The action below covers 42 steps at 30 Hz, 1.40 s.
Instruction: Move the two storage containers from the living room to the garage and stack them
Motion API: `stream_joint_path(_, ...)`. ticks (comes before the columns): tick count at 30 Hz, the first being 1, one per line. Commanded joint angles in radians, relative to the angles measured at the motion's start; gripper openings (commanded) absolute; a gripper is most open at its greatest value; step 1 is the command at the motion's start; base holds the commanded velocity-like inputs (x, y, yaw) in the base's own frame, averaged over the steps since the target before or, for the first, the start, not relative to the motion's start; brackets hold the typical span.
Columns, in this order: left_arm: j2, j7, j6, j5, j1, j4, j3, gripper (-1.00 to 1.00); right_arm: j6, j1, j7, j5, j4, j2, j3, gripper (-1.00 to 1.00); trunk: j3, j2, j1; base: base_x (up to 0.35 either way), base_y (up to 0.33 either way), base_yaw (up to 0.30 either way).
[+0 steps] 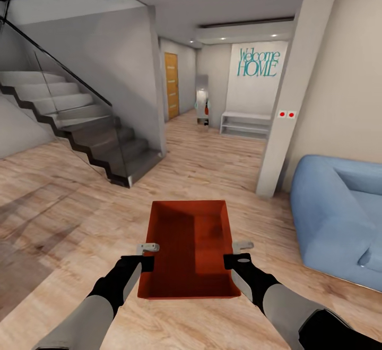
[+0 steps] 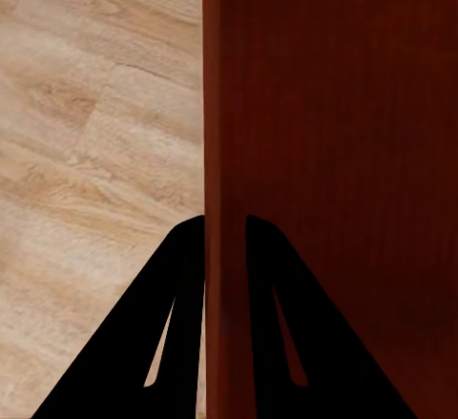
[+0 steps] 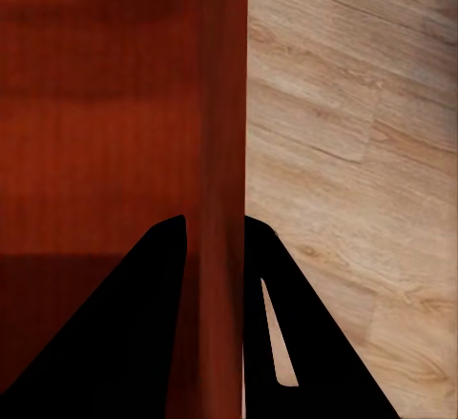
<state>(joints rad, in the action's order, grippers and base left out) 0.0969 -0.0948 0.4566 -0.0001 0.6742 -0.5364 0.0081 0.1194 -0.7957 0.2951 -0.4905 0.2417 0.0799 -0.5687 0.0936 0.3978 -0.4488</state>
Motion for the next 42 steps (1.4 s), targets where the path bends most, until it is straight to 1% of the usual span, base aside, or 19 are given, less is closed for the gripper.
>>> stream_joint_path(1, 0.001, -0.009, -0.062, -0.035, 0.001, -0.004, 0.003, -1.00, 0.006, 0.000, 0.007, -0.025, -0.001, 0.000, -0.013, -1.00, 0.002, 0.002, -0.001, 0.322, 0.000, -0.002)
stream_joint_path(42, 0.001, -0.009, -0.062, -0.033, 0.001, -0.002, 0.006, -1.00, 0.006, 0.000, 0.006, -0.025, -0.001, 0.000, -0.014, -1.00, 0.002, 0.002, -0.001, 0.322, 0.000, 0.000)
